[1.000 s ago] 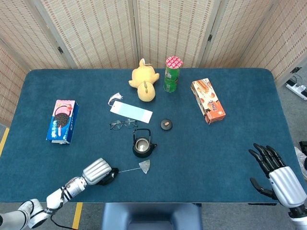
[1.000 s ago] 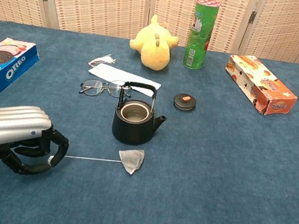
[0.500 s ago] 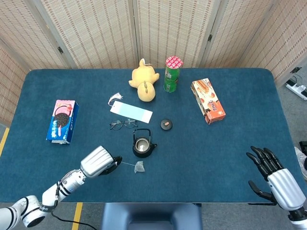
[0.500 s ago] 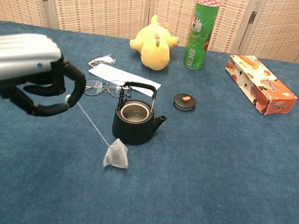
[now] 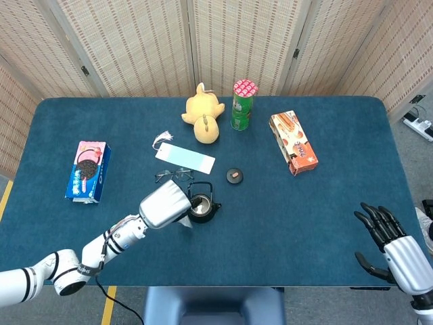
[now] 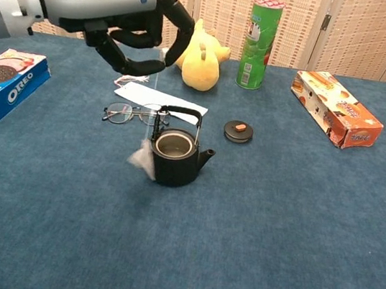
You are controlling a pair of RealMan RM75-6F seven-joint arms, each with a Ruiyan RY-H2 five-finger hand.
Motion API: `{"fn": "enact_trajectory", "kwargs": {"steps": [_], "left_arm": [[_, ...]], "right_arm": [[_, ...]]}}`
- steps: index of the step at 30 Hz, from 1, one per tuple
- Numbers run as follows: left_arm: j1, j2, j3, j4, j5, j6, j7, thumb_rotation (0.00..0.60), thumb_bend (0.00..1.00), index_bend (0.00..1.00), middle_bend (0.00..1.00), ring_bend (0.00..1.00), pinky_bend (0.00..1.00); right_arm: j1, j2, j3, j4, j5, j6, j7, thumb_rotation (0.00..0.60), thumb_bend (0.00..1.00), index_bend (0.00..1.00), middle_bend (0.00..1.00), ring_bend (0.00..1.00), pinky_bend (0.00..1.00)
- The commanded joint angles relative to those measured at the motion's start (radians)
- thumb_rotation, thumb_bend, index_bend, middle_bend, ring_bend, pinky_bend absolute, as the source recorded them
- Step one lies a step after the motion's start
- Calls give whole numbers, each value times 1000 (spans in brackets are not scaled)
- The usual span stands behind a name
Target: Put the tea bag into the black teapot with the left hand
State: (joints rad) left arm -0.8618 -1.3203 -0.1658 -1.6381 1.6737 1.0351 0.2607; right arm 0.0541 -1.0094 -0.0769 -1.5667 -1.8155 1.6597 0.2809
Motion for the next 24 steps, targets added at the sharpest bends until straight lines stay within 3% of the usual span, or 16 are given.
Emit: {"fn": "enact_trajectory", "kwargs": {"steps": [1, 13, 24], "left_arm": [[-27, -11, -23, 29, -25, -25, 1, 600, 542, 669, 1000, 1000, 1000], [-95, -31, -67, 88, -67, -57, -26, 600, 542, 668, 1000, 1000, 1000], [-132, -36, -70, 139, -85, -71, -60, 600, 541, 668, 1000, 1000, 1000]], "right_arm": [[4, 3, 7, 0, 17, -10, 11, 600, 393, 0, 0, 0, 0], [9, 12, 26, -3, 66, -29, 38, 600, 392, 0, 0, 0, 0], [15, 12, 33, -8, 83, -53, 29, 600, 393, 0, 0, 0, 0]]}}
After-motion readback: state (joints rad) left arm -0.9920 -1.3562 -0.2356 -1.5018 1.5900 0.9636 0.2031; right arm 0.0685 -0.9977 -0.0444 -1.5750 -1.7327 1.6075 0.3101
